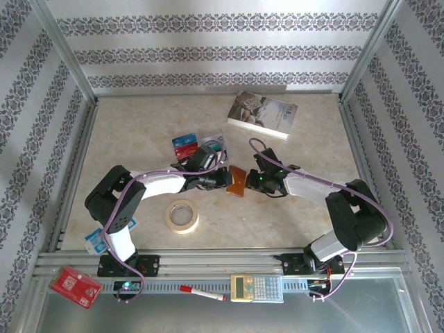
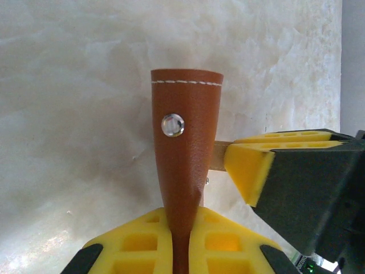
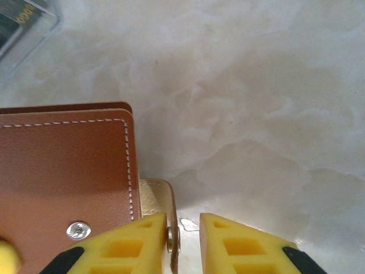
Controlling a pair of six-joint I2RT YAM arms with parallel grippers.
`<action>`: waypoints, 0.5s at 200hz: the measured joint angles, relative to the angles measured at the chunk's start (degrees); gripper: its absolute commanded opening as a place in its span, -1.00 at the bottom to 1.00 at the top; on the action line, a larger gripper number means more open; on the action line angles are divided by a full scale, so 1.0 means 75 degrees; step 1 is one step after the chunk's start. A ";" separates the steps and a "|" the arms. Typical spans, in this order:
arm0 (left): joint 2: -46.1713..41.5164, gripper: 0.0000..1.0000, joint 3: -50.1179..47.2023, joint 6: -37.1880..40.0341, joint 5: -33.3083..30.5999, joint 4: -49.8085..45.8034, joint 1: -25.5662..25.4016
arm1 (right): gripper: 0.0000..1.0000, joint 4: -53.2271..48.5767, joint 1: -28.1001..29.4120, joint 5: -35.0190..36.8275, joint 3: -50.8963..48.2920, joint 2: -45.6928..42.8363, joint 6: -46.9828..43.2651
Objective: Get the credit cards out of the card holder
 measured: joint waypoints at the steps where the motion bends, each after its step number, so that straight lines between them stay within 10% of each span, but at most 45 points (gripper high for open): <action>1: 0.0000 -1.00 0.0000 0.0000 0.0000 0.0000 0.0000 | -0.52 0.0000 0.0000 -0.0003 0.0000 0.0003 0.0000; 60: 0.0000 -1.00 0.0003 0.0000 0.0000 -0.0015 0.0000 | -0.93 0.0093 -0.0015 -0.0114 0.0000 0.0221 -0.0038; 100: 0.0006 -0.33 0.0003 -0.0082 -0.0213 -0.0023 0.0000 | -1.00 0.0023 -0.0114 -0.0117 0.0055 0.0149 -0.0189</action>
